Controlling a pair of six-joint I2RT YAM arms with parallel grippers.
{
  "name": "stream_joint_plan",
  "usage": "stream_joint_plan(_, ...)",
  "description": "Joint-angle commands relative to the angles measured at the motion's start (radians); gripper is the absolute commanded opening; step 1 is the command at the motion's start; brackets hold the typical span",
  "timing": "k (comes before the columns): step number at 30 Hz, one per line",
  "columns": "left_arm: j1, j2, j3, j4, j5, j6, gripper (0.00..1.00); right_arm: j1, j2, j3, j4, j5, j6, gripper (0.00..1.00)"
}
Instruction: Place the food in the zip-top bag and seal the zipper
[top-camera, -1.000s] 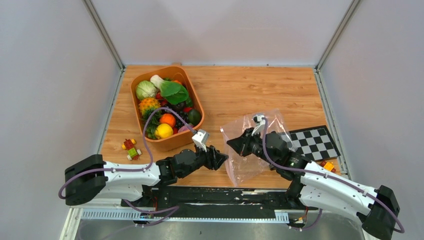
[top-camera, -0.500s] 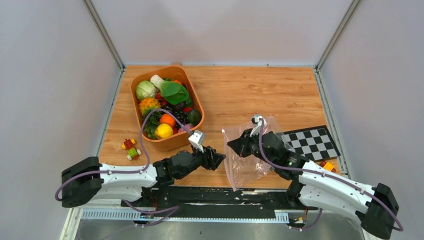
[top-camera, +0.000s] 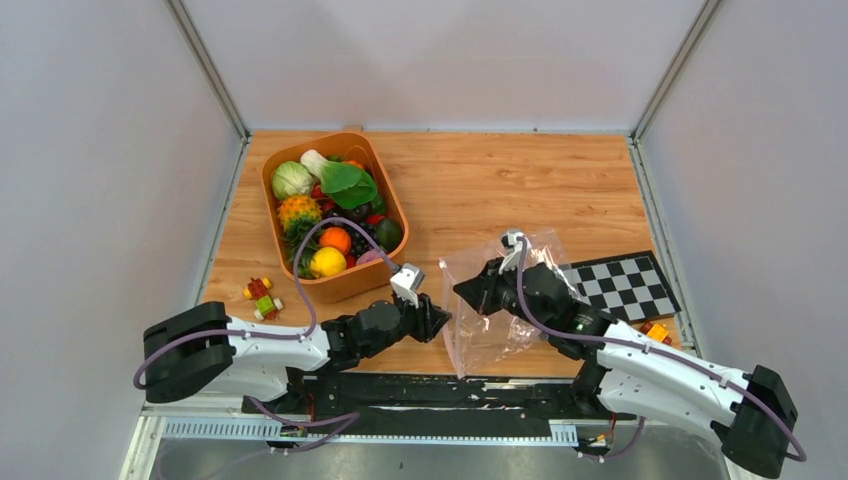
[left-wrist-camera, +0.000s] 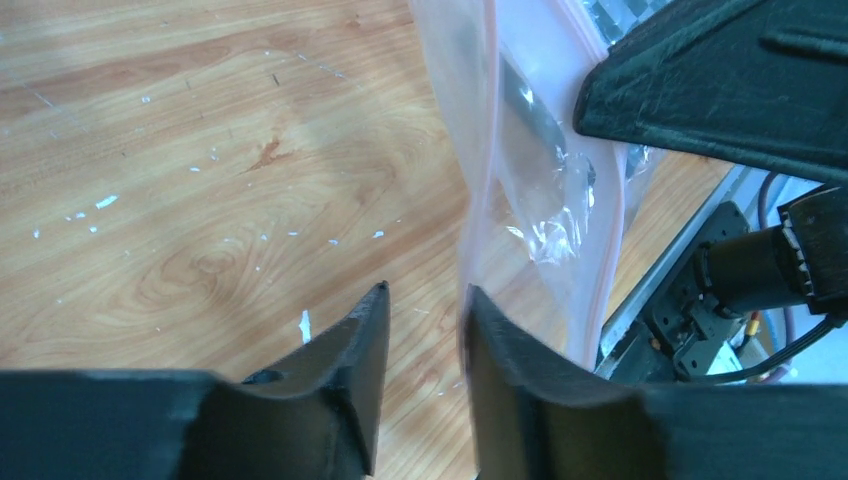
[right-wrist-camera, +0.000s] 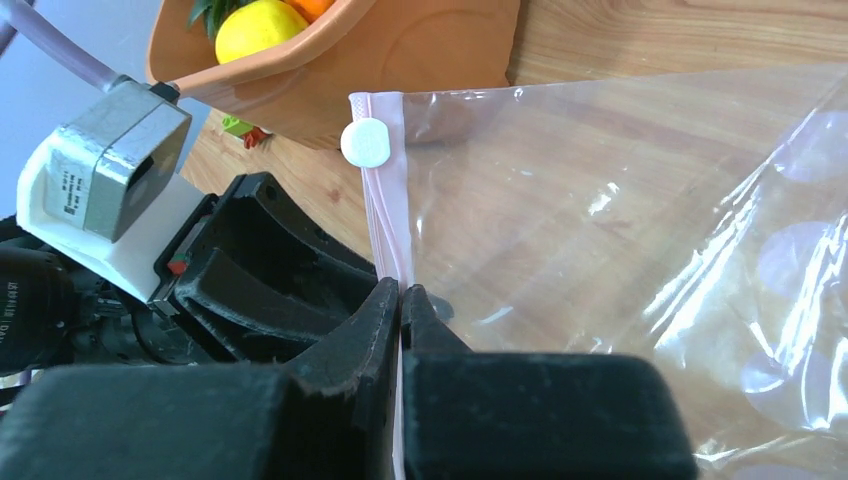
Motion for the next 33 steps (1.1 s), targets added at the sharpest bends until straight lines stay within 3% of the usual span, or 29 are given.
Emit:
stream_joint_plan(1, -0.004, 0.011, 0.021, 0.083, -0.029, 0.008, 0.27, 0.001, -0.029, 0.026, 0.031, 0.028, -0.021, 0.00)
stream_joint_plan(2, -0.004, 0.003, 0.018, 0.088, -0.046, -0.004, 0.12, 0.001, -0.021, 0.044, -0.025, 0.035, -0.037, 0.00)
stream_joint_plan(4, -0.004, -0.019, 0.016, 0.088, -0.066, -0.012, 0.00, 0.002, -0.001, 0.084, -0.105, 0.050, -0.078, 0.00)
stream_joint_plan(8, -0.004, -0.074, 0.056, 0.014, -0.067, 0.005, 0.00, 0.010, 0.027, 0.158, -0.275, 0.103, -0.118, 0.03)
stream_joint_plan(14, -0.004, -0.133, 0.130, -0.127, -0.078, -0.004, 0.00, 0.083, 0.037, 0.223, -0.341, 0.161, -0.123, 0.43)
stream_joint_plan(19, -0.004, -0.164, 0.159, -0.199, -0.101, -0.037, 0.00, 0.231, 0.128, 0.329, -0.434, 0.368, -0.094, 0.52)
stream_joint_plan(22, -0.004, -0.170, 0.166, -0.228, -0.102, -0.052, 0.00, 0.300, 0.186, 0.378, -0.472, 0.523, -0.043, 0.51)
stream_joint_plan(26, -0.004, -0.185, 0.168, -0.244, -0.093, -0.068, 0.00, 0.363, 0.235, 0.406, -0.495, 0.687, 0.026, 0.41)
stream_joint_plan(30, -0.004, -0.215, 0.164, -0.260, -0.101, -0.067, 0.00, 0.399, 0.248, 0.417, -0.512, 0.776, 0.042, 0.30)
stream_joint_plan(33, -0.004, -0.238, 0.163, -0.274, -0.106, -0.061, 0.00, 0.401, 0.248, 0.418, -0.525, 0.791, 0.042, 0.26)
